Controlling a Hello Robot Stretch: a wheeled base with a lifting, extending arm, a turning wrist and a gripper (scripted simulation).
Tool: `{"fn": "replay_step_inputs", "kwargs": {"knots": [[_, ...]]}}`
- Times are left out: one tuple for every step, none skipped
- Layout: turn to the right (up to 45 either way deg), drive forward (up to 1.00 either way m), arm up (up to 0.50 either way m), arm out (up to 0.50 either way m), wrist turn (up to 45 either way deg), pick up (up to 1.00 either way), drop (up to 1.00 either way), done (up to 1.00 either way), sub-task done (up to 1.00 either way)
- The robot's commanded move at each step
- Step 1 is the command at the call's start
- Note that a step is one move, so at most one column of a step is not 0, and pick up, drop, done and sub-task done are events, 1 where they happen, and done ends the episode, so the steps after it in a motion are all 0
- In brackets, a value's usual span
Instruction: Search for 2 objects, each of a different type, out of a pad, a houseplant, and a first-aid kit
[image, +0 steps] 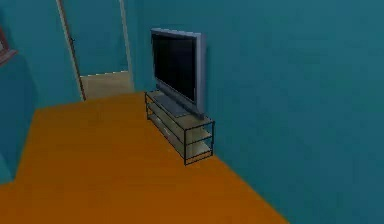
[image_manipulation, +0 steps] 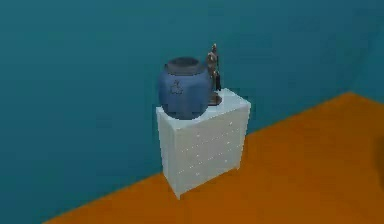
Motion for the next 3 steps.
{"fn": "replay_step_inputs", "kwargs": {"knots": [[-21.0,0.0,0.0,0.0,0.0,0.0,0.0,0.0,0.0],[0.0,1.0,0.0,0.0,0.0,0.0,0.0,0.0,0.0],[0.0,1.0,0.0,0.0,0.0,0.0,0.0,0.0,0.0]]}}
